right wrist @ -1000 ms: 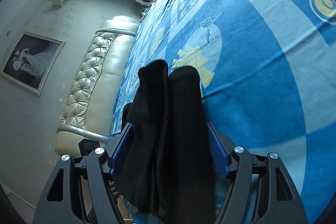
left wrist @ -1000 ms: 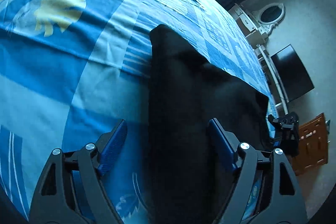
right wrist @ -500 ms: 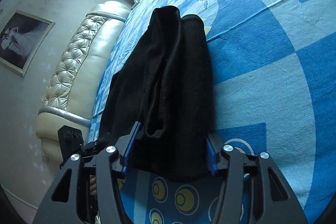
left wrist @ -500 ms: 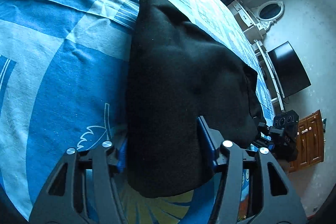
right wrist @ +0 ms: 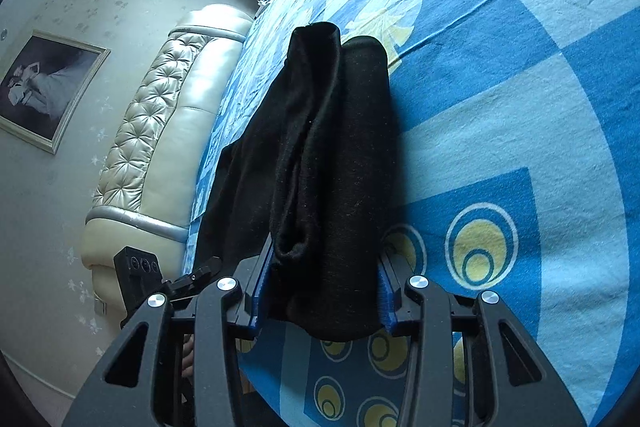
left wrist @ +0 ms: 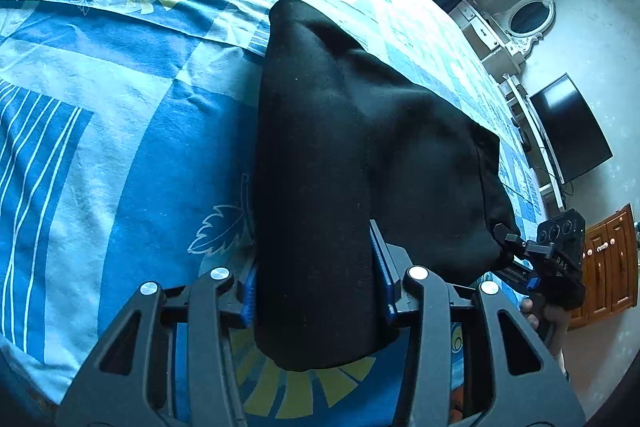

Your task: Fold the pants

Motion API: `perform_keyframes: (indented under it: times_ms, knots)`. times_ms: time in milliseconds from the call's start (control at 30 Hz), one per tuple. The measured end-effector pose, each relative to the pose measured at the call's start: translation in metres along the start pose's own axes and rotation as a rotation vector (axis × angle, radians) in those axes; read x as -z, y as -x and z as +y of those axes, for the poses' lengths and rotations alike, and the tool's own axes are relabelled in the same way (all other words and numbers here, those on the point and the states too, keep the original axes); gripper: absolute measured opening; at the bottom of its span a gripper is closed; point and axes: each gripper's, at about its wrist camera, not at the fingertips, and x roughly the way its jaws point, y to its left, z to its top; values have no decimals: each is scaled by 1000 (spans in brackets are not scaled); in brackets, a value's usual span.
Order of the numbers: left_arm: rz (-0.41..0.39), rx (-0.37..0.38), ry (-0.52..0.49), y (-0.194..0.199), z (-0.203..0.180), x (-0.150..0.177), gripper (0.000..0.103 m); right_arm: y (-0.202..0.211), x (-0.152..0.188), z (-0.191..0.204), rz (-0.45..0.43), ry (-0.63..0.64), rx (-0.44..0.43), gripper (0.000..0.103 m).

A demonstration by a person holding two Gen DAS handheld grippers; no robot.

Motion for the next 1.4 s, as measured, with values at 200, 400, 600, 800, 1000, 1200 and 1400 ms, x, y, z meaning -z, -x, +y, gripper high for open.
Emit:
perform_keyframes:
  times_ms: [200,400,600,800,1000,1200,1400]
  knots:
    - [1,-5,13,10,8,8,44,0,11,6,18,6,-4,43]
    - [6,-6,16,15,10,11,44,1,15,12,27,5,-11,42]
    - [8,2,18,9,14,7,45,-4,14,3,28,-24,-19,42]
    - [4,9,5,2,16,7,50,-3,14,-7,26,-37,-38,42]
    - [-32,-44,-64,6,6,17,72,4,18,-21,13,-91,-88,53]
    - [-21,-24,-53,3,8,27,91,19,25,-22,-15,-117,-151,72]
    - [-29,-55,-44,9,5,36,91,33,38,-20,-14,-103,-111,76]
